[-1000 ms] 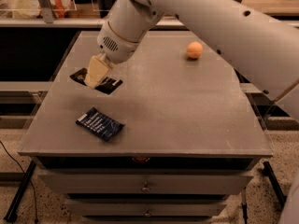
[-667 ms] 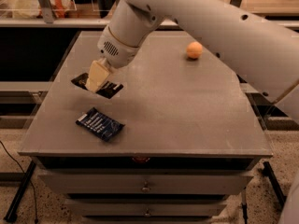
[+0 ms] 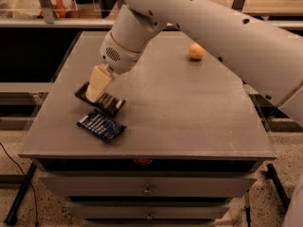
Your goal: Move rxbar chocolate near rxbar blueberry
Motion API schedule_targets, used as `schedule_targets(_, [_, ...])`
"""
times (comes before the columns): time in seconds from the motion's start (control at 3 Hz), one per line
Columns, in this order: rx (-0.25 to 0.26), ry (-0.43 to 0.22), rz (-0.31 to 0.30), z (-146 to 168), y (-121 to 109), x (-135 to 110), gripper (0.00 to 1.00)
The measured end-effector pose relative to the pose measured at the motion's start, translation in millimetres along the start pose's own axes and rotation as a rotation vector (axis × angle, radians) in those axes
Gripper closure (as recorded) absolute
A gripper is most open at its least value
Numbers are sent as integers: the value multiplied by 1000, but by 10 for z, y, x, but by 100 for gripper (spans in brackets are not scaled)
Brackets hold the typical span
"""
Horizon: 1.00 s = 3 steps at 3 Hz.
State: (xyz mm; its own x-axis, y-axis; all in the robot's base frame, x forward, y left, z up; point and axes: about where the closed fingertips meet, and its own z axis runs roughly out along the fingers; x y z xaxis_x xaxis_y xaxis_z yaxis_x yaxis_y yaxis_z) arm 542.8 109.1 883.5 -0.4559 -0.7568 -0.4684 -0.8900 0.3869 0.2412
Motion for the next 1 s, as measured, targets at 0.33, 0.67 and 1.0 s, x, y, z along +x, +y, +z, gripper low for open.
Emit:
schedule_targets(0.33, [-9, 16, -4, -8, -3, 45, 0])
schedule_targets(0.67, [-9, 13, -1, -73, -68, 96, 0])
schedule_targets(1.0, [-18, 7, 5, -122, -105, 176, 0])
